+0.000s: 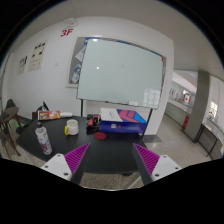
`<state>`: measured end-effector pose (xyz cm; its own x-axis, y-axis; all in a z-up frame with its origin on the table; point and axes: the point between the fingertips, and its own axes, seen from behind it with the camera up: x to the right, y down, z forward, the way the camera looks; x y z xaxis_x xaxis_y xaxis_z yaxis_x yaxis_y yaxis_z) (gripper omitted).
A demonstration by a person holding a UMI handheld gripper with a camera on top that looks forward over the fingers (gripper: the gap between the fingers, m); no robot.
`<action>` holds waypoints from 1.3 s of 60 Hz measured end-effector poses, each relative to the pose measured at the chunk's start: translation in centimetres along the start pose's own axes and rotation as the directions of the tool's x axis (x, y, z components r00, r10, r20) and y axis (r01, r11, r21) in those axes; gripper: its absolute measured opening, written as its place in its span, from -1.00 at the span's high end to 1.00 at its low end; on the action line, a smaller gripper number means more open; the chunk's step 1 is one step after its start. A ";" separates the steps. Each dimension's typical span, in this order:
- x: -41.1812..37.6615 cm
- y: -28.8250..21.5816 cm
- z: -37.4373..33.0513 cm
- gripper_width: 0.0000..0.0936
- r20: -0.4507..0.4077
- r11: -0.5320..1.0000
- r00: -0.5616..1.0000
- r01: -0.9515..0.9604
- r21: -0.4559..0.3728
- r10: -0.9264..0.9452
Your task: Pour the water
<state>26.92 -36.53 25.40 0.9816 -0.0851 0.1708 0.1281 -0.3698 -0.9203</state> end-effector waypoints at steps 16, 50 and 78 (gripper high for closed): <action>-8.1 9.3 0.6 -0.81 0.026 0.995 1.000 0.006 -0.104 -0.003; -37.0 9.2 11.9 -0.81 0.203 0.994 0.974 -0.093 -0.054 0.102; -38.9 5.8 18.9 0.19 0.171 0.993 0.983 -0.086 0.078 0.072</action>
<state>-7.89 -17.86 6.71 0.9980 0.0480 0.0417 0.0538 -0.2882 -0.9561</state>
